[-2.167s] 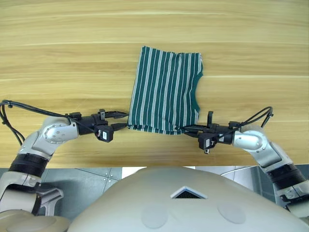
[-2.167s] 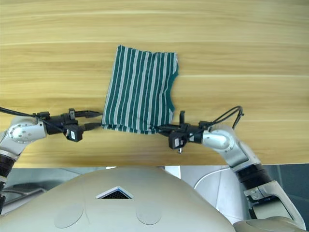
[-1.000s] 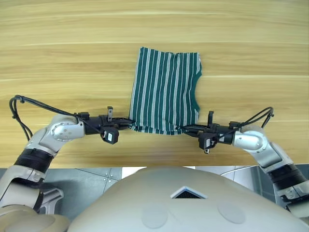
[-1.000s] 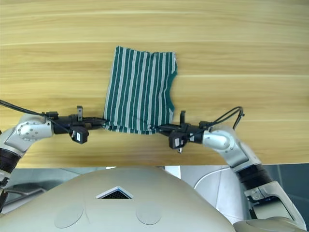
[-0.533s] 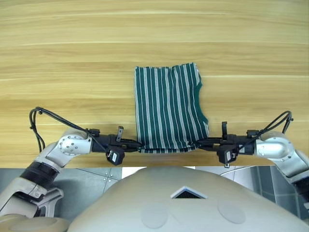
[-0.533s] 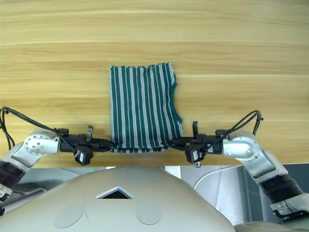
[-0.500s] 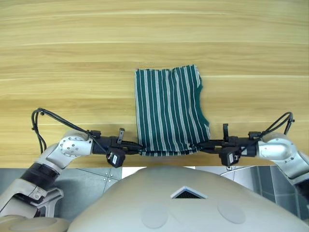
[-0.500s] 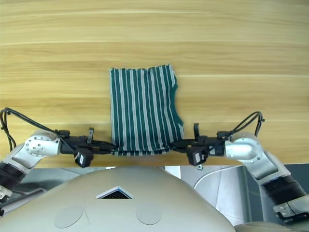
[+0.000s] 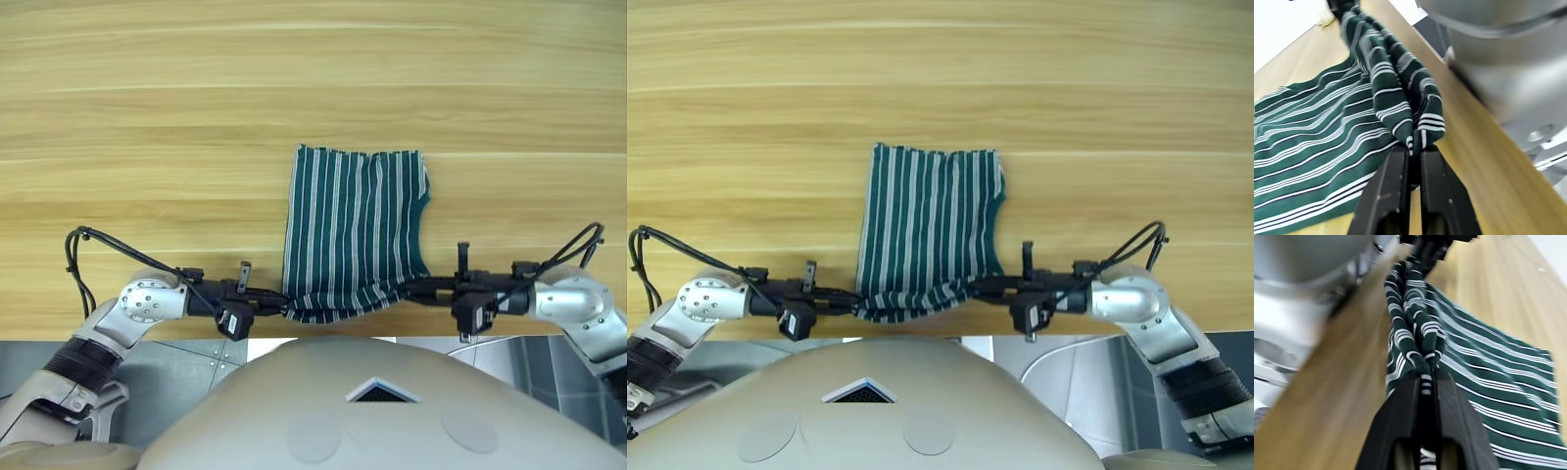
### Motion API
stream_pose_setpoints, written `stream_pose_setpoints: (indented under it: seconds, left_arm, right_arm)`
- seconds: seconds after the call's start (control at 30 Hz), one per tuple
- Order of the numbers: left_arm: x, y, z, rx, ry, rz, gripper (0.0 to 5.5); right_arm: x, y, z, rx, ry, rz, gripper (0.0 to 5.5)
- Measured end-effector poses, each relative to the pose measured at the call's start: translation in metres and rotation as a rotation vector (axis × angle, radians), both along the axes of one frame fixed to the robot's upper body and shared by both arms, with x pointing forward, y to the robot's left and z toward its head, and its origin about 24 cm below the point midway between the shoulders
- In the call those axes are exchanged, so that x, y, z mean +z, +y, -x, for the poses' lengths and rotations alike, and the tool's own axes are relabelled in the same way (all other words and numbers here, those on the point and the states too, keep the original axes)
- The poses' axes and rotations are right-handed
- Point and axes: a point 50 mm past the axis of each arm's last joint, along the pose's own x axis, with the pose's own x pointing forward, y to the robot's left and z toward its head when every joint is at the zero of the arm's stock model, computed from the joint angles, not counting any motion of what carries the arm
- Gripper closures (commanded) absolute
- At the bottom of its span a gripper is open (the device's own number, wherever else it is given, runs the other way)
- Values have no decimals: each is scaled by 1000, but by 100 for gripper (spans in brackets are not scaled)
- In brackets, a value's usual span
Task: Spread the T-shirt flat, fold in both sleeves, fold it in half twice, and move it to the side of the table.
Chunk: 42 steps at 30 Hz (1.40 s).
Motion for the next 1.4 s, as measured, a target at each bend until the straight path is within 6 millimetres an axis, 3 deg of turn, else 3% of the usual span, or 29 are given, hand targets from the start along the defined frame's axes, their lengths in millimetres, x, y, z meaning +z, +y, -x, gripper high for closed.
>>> stream_pose_setpoints:
  seconds: [0.1,0.3,0.4,0.83,1.2,1.4]
  left_arm:
    - [5,-1,-2,32,-3,36,541]
    - [30,-2,-27,128,-81,160,541]
    - [40,-5,-26,99,-67,211,541]
    - [22,2,11,-13,77,98,541]
    - [35,-4,-4,65,-6,190,541]
    - [41,-8,-14,75,-42,221,541]
  right_arm:
    - [0,0,-4,-24,-21,3,537]
    - [4,-3,-10,-57,-49,9,537]
    - [6,-3,-12,-55,-57,13,537]
    - [7,-16,23,75,34,12,537]
    - [15,-19,18,65,-9,-10,537]
    - [21,-16,6,30,-58,-42,537]
